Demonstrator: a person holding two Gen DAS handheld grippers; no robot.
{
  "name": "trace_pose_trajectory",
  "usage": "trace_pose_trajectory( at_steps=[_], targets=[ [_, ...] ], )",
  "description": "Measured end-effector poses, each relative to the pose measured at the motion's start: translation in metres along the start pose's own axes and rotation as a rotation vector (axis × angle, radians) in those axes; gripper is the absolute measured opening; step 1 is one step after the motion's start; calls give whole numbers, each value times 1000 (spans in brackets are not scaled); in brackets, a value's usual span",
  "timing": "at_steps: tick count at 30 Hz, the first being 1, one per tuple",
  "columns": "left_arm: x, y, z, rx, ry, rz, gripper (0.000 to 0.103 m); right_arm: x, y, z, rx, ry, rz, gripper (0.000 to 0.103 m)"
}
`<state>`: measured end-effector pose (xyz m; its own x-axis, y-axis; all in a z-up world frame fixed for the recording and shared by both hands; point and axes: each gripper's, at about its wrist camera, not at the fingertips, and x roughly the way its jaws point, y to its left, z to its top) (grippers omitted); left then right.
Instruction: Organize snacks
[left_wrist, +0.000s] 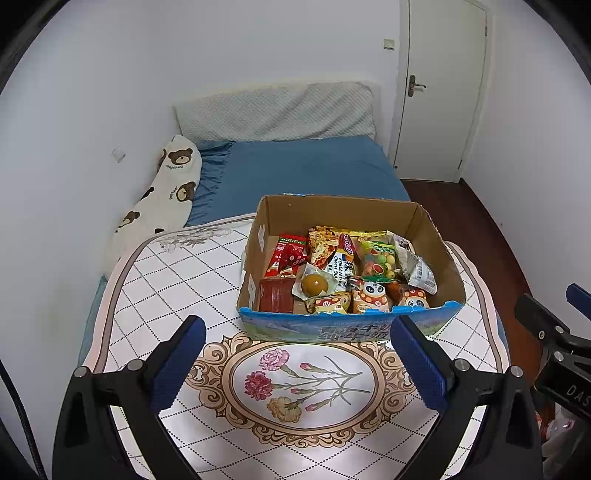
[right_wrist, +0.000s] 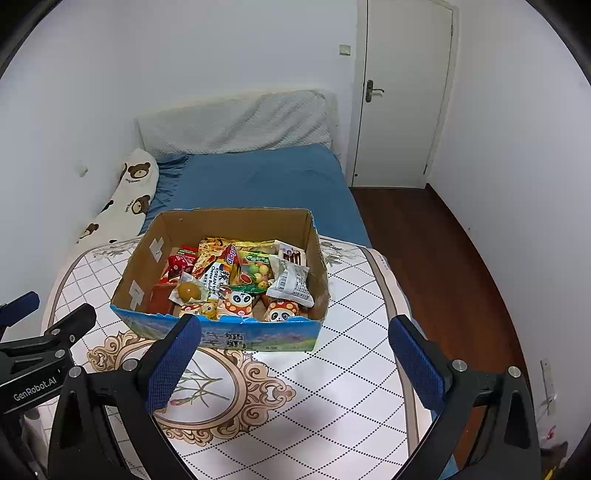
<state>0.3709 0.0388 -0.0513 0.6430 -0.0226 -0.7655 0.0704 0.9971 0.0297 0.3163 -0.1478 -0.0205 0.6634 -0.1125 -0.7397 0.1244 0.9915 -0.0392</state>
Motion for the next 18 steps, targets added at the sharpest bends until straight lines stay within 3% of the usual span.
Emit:
trace_pose_trajectory(
  at_steps=[18],
  targets=[
    [-6, -4, -3, 13, -5, -11, 103, -1, -4, -4, 23, 9, 21, 103]
  ],
)
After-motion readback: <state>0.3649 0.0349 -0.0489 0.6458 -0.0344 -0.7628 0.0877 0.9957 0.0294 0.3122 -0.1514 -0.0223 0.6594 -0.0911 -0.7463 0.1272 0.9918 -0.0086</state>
